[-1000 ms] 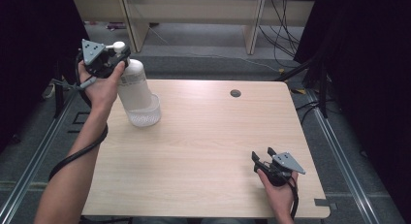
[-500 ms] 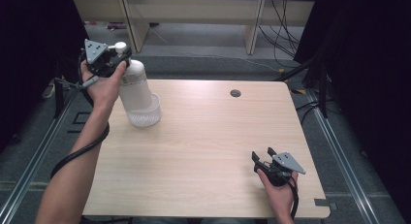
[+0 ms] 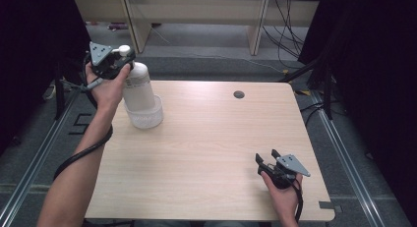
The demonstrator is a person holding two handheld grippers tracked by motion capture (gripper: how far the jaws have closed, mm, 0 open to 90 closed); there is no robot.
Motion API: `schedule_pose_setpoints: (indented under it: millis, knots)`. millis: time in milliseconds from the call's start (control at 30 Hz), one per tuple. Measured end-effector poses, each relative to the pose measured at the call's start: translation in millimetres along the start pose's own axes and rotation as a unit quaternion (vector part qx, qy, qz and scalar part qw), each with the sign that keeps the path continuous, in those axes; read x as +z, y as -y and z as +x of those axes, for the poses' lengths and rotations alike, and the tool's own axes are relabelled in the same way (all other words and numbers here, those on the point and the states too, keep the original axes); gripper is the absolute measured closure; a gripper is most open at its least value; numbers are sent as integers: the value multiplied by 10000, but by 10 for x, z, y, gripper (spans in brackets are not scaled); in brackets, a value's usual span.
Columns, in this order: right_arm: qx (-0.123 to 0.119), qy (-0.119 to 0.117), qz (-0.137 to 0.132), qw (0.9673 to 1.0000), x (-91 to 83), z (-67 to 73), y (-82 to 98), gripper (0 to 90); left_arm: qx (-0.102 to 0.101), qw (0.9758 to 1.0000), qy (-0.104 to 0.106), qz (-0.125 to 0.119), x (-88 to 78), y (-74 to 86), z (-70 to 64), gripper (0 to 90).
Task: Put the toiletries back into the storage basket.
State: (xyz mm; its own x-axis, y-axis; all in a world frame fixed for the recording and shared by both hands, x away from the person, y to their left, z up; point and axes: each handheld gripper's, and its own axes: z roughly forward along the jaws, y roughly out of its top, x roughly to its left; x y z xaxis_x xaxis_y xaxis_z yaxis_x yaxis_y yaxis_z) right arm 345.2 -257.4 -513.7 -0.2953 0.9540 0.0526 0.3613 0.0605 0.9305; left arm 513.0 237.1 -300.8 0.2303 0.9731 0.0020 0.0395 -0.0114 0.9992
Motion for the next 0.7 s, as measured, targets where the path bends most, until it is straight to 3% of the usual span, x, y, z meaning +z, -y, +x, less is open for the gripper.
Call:
schedule_pose_setpoints:
  millis: [400,433,700]
  knots:
    - [6,18,14,10000,6,3,1,348,-12,9999,-31,115,31,97,18,591]
    - [149,-4,43,9999,-4,24,2,348,-16,9999,-31,126,32,104,19,591]
    - [2,20,14,10000,6,2,1,347,10,9998,-39,208,48,165,23,591]
